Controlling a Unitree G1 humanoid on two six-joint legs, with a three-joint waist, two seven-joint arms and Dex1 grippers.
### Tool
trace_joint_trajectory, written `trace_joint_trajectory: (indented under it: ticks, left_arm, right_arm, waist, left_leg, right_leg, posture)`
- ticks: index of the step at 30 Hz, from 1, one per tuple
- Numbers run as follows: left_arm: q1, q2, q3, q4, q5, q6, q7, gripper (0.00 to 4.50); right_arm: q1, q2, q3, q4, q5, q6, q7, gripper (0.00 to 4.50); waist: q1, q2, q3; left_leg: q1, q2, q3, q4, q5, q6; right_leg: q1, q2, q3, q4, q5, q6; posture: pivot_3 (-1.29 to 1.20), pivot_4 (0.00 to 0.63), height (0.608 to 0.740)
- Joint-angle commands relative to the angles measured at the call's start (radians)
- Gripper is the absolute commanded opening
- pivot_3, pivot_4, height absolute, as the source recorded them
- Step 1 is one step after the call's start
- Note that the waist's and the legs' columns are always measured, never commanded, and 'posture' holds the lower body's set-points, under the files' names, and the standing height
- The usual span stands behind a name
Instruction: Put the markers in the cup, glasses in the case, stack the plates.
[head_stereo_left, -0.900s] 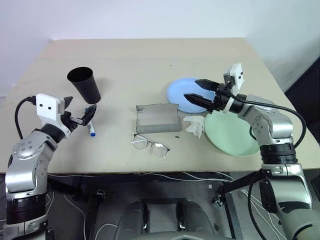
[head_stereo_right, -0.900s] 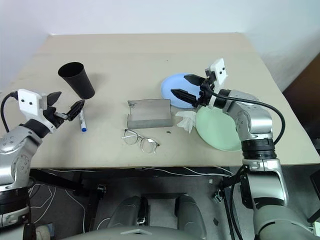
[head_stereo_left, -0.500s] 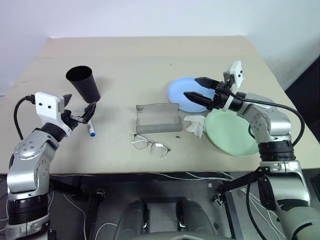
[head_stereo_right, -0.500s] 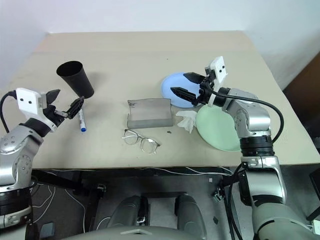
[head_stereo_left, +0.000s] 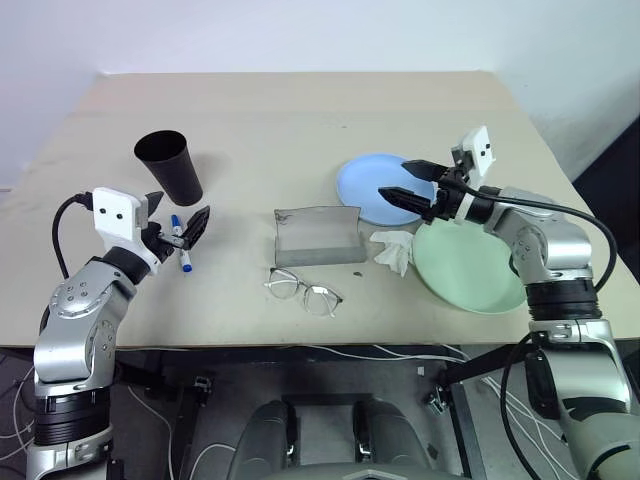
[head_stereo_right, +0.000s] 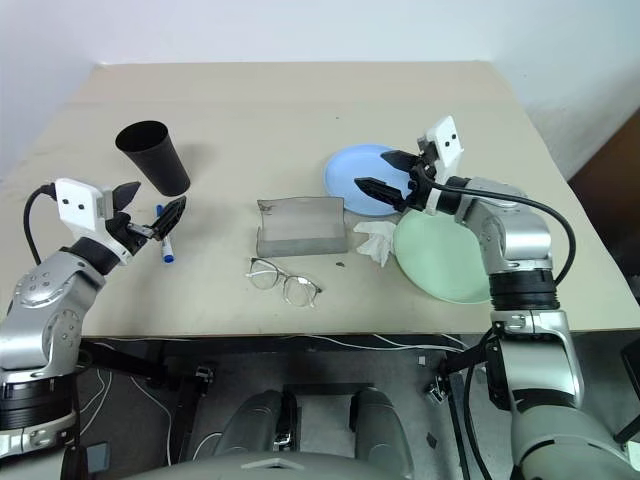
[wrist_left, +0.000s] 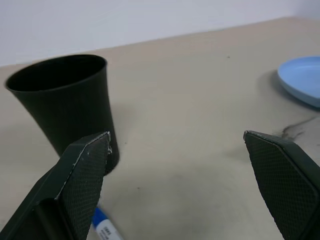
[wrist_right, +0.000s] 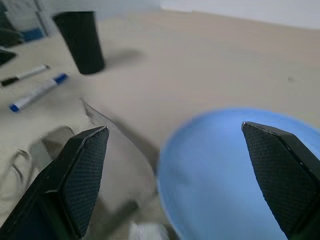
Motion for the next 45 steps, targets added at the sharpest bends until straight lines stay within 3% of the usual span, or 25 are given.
trace_joint_trajectory:
  ticks: [1, 7, 13, 27, 30, 41, 45]
  left_arm:
    - [-0.030, 0.024, 0.011, 0.027, -0.018, -0.024, -0.047, 4.49]
    - [-0.097, 0.030, -0.030, 0.084, -0.014, -0.026, -0.114, 4.49]
    - [-0.094, 0.054, -0.069, 0.069, -0.045, 0.002, -0.214, 4.49]
    - [-0.085, 0.072, -0.067, 0.049, -0.061, 0.013, -0.254, 4.49]
    - [-0.083, 0.072, -0.068, 0.049, -0.057, 0.012, -0.247, 4.50]
    - [-0.089, 0.065, -0.073, 0.051, -0.044, 0.007, -0.230, 4.50]
    - [-0.097, 0.064, -0.079, 0.063, -0.031, -0.006, -0.226, 4.50]
  right_arm:
    - [-0.003, -0.057, -0.071, -0.053, 0.030, 0.055, -0.018, 4.50]
    - [0.011, -0.214, -0.046, -0.001, -0.056, 0.124, -0.013, 4.50]
    - [-0.020, -0.376, 0.035, 0.177, -0.127, 0.194, 0.116, 4.50]
    - [-0.080, -0.367, 0.125, 0.531, -0.297, 0.016, 0.182, 4.50]
    - [-0.101, -0.356, 0.122, 0.581, -0.317, -0.013, 0.177, 3.86]
    - [-0.148, -0.331, 0.121, 0.664, -0.375, -0.060, 0.149, 0.04]
    - [-0.151, -0.357, 0.139, 0.639, -0.383, -0.040, 0.221, 0.01]
  waist:
    - [0.000, 0.000, 0.000]
    - [0.005, 0.000, 0.000]
    - [0.000, 0.000, 0.000]
    - [0.000, 0.000, 0.000]
    - [0.000, 0.000, 0.000]
    - [-0.004, 0.000, 0.000]
    - [-0.002, 0.000, 0.000]
  left_leg:
    - [0.000, 0.000, 0.000, 0.000, 0.000, 0.000]
    - [-0.001, -0.001, 0.000, 0.001, 0.000, 0.000]
    - [-0.001, -0.001, 0.002, -0.001, 0.000, 0.000]
    - [-0.001, 0.000, 0.003, 0.002, 0.000, 0.001]
    - [-0.001, 0.000, 0.003, 0.002, 0.000, 0.001]
    - [0.000, 0.000, 0.003, 0.003, 0.000, 0.001]
    - [0.000, 0.001, 0.003, 0.004, 0.000, 0.001]
  right_leg:
    - [0.000, 0.000, 0.000, 0.000, 0.000, 0.000]
    - [0.000, -0.001, 0.000, -0.001, 0.000, 0.000]
    - [0.000, -0.001, 0.000, -0.003, 0.000, 0.000]
    - [0.000, 0.002, 0.000, -0.002, 0.001, 0.002]
    - [0.000, 0.003, 0.000, -0.001, 0.002, 0.003]
    - [0.000, 0.005, 0.001, -0.001, 0.002, 0.004]
    - [0.002, 0.006, 0.001, -0.001, 0.002, 0.004]
  posture:
    - [0.00, 0.150, 0.740]
    - [0.00, 0.150, 0.740]
    - [0.00, 0.150, 0.740]
    - [0.00, 0.150, 0.740]
    - [0.00, 0.150, 0.740]
    - [0.00, 0.150, 0.740]
    - [0.00, 0.150, 0.740]
